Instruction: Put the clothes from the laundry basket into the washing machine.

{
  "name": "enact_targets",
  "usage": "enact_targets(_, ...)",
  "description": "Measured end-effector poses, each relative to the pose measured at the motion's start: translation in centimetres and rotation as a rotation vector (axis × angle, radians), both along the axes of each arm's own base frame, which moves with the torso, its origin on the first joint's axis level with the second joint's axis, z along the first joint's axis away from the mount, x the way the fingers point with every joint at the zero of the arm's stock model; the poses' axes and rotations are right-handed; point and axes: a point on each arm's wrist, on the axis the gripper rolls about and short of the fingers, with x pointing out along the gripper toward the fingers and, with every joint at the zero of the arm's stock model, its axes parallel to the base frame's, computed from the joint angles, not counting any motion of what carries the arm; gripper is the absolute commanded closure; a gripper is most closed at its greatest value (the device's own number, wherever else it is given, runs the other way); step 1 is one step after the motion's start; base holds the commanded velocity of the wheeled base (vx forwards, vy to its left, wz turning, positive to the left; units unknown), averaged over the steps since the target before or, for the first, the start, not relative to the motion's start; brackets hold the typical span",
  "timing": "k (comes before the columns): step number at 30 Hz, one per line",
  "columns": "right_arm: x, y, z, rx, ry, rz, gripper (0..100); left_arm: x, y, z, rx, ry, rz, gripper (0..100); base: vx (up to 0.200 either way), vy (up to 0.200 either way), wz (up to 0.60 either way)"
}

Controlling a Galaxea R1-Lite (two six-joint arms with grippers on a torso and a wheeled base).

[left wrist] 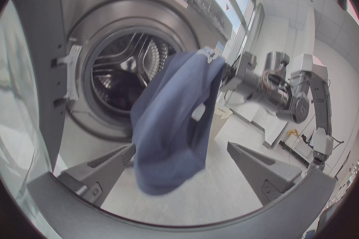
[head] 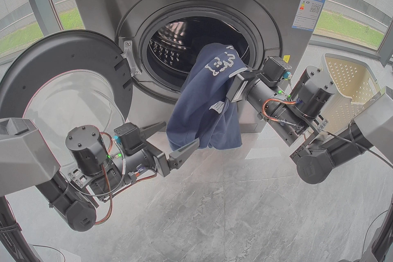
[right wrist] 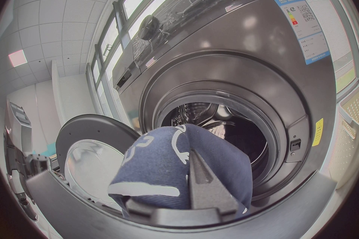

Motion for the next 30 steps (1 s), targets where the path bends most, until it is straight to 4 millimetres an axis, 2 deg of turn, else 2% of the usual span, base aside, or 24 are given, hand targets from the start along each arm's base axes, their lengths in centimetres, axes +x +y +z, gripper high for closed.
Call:
enact_targets(5,0.1,0.5,-0.7,-0.008,0.016,0.0,100,1.0,-1.4,1.7,-0.048,-0.076,-0.02,0,0.0,0.0,0.0)
enact_targets(9,0.0,0.9,-1.0,-0.011,0.022,0.009,100,2.0,-2.4,2.0,-0.064,-0.106,-0.027,0,0.0,0.0,0.0)
enact_targets(30,-1.2,2.8,-1.0,-0.005,0.032,0.031,100,7.4,-6.7,-2.5,-0.039,-0.117,-0.026,0,0.0,0.0,0.0)
